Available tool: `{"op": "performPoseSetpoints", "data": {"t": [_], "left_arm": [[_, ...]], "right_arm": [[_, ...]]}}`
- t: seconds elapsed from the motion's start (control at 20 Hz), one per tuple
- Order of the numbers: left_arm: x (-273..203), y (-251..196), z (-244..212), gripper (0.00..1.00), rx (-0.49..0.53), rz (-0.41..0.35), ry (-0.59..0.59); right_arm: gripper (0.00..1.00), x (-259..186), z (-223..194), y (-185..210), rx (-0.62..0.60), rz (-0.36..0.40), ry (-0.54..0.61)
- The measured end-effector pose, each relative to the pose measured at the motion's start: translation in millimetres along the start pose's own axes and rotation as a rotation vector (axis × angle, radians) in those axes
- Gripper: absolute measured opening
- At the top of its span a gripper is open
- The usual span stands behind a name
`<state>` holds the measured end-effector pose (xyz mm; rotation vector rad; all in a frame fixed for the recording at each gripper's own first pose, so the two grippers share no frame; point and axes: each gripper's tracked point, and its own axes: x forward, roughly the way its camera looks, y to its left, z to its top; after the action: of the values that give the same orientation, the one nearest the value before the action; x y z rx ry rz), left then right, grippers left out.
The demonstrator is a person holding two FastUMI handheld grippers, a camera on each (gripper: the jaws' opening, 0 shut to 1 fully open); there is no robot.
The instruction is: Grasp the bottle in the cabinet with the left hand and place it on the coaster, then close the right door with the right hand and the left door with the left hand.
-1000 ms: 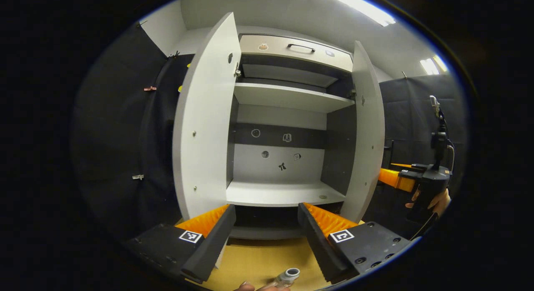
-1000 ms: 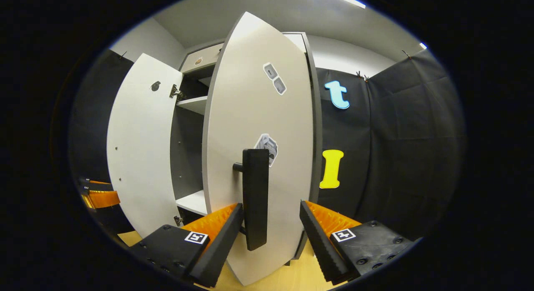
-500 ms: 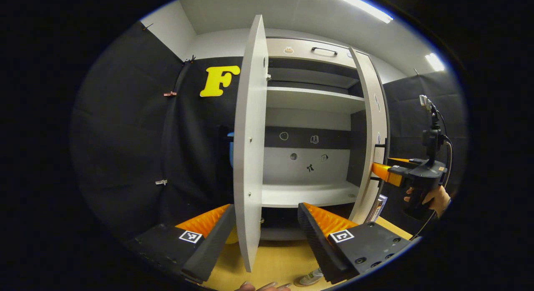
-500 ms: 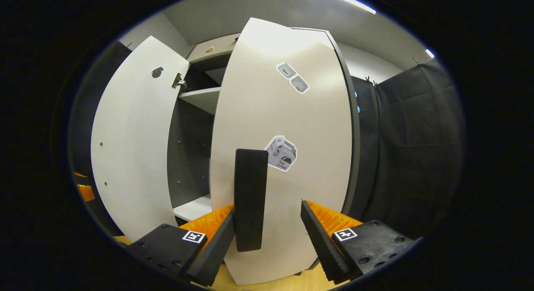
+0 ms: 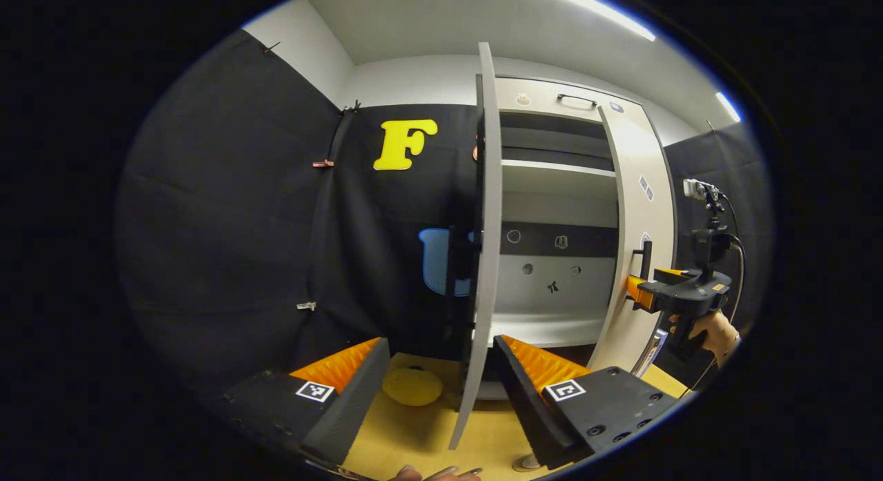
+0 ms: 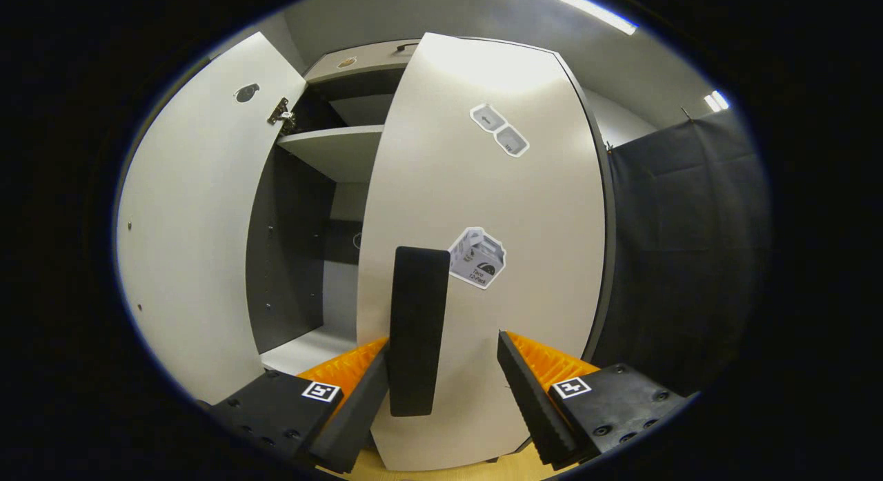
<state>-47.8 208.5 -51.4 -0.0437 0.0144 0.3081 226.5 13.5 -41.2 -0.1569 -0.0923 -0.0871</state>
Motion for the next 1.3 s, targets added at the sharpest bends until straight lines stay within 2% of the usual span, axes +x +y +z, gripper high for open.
{"op": "performPoseSetpoints", "data": {"t": [0.2, 0.55, 0.65, 0.85, 1.05, 1.3], "left_arm": [[11, 17, 1, 0.95, -0.018, -0.003, -0.005], [51, 12, 13, 0.94, -0.035, -0.114, -0.023], [60, 9, 9, 0.94, -0.035, -0.136, -0.016], [73, 14, 6, 0.95, -0.048, -0.156, -0.001], [77, 10, 2, 0.94, -0.051, -0.189, -0.001], [83, 8, 11, 0.94, -0.020, -0.222, -0.028]], "right_arm": [[0.95, 15, -4, 3, -0.021, -0.054, -0.004], [0.95, 30, -9, 6, -0.042, -0.105, -0.002], [0.95, 27, -10, 7, -0.059, -0.097, 0.004], [0.97, 5, -25, 14, -0.038, -0.046, 0.090], [0.97, -25, -13, 12, -0.051, -0.025, 0.050], [0.97, -39, 2, 3, -0.072, -0.046, 0.005]]}}
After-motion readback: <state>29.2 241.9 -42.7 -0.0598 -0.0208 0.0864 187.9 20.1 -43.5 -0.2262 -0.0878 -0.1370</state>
